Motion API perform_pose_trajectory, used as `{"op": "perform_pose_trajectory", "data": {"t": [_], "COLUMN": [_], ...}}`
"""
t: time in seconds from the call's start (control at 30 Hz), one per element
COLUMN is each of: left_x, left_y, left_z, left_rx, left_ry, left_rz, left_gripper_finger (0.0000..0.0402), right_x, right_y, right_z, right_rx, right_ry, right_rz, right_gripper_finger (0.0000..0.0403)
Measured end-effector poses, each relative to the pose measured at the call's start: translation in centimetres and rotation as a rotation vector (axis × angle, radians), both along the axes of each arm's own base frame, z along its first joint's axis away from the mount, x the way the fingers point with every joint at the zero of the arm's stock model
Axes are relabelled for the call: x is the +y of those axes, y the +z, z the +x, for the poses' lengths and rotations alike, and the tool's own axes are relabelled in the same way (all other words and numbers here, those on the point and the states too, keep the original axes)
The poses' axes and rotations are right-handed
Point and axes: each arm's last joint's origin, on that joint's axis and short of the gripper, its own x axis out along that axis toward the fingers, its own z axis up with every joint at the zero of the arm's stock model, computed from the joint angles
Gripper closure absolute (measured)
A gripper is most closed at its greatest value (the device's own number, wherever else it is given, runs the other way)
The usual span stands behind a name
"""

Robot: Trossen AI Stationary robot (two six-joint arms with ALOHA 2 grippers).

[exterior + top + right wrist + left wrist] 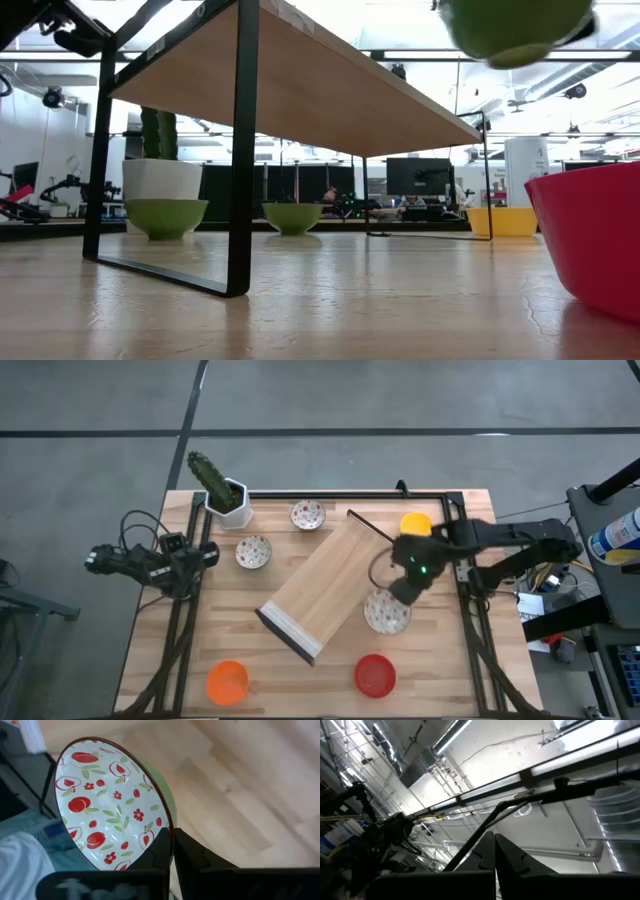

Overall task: Pick & Place Mini bowls
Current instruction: Put the bottom right white patterned bowl on the shelf

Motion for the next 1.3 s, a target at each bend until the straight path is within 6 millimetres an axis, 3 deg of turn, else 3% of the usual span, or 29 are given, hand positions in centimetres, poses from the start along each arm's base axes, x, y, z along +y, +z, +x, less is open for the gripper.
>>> {"op": "perform_pose_trajectory", "data": {"t": [0.3,0.63,1.03,1.3], "left_x": [0.0,0.0,0.0,0.0], "left_y": [0.0,0.0,0.0,0.0], "left_z": [0.0,0.0,0.0,0.0], "left_rx": [0.003,0.003,0.003,0.004], "left_ry": [-0.001,-0.001,-0.001,-0.014], "left_rz": [-0.012,-0.013,-0.014,-0.030], "left_gripper_finger": [0.0401,0.0401,0.0401,0.0401], "right_x": [-5.5,-11.3,-13.9,-14.2], "right_y": [2.6,0.7,-1.4,-1.7], "right_z": [3.4,5.2,6.6,7.1], "right_rx": [-0.054,-0.021,-0.027,-0.051], "right_ry": [0.010,-0.009,-0.010,-0.011], "right_rz": [-0.142,-0.154,-0.090,-0.098], "right_gripper_finger": [0.0394,0.0394,0.0394,0.0394]}}
